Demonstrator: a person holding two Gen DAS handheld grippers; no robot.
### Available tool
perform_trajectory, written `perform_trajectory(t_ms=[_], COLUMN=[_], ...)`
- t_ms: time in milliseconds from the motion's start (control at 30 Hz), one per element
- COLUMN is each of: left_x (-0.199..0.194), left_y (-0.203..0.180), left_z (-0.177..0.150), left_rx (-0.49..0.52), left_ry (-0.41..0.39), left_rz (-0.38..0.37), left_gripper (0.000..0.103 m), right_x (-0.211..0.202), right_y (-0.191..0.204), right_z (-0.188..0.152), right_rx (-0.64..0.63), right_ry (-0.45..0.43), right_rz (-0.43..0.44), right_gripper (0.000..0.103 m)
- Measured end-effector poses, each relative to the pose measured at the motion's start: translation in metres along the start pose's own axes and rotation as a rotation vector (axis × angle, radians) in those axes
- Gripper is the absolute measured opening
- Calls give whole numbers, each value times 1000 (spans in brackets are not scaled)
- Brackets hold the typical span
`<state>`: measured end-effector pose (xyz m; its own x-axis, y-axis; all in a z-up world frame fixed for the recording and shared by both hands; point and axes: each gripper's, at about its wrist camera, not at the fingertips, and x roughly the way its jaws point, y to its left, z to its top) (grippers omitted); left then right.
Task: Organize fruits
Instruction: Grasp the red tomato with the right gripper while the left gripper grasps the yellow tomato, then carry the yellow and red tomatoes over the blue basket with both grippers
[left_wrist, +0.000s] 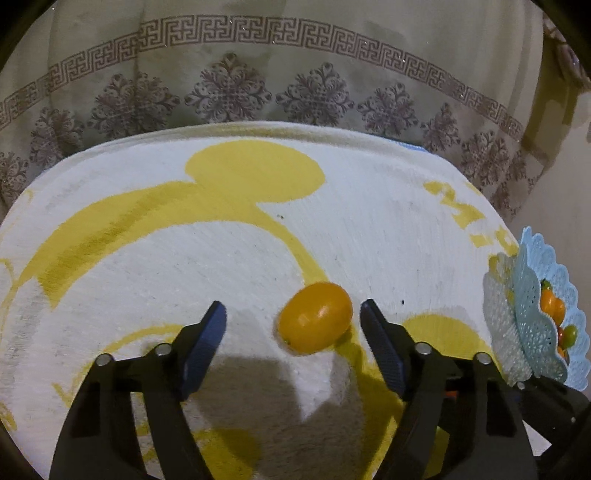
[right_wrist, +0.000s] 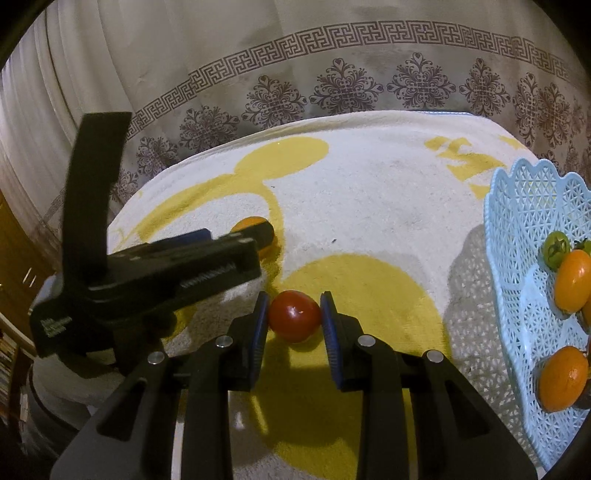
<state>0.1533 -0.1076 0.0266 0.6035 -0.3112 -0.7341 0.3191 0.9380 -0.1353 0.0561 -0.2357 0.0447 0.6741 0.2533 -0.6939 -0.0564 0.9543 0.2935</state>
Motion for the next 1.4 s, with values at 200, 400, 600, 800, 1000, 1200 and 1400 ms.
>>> perform_trajectory(t_ms=[200, 400, 600, 800, 1000, 1200, 1400], left_x=[6, 5, -1, -16, -28, -43, -57], left_y=[-3, -7, -6, -9, -12, -18, -27], left_z=[-3, -3, -1, 5, 9, 12, 13], left_rx=[26, 48, 30, 29, 29, 39, 54], left_ry=[12, 9, -3, -44, -73, -112, -144], left_rz=[-11, -41, -42, -37, -24, -14, -24], left_gripper=[58, 40, 40, 40, 40, 40, 40], right_x=[-1, -1, -7, -14, -25, -41, -62], right_y=[0, 0, -2, -3, -1, -3, -8], right_z=[0, -2, -3, -4, -3, 2, 6], right_rx=[1, 7, 25, 37, 49, 64, 84], right_ry=[-1, -4, -22, -42, -70, -105, -148], right_rz=[1, 0, -1, -1, -2, -11, -31], right_gripper=[29, 29, 29, 29, 29, 29, 29])
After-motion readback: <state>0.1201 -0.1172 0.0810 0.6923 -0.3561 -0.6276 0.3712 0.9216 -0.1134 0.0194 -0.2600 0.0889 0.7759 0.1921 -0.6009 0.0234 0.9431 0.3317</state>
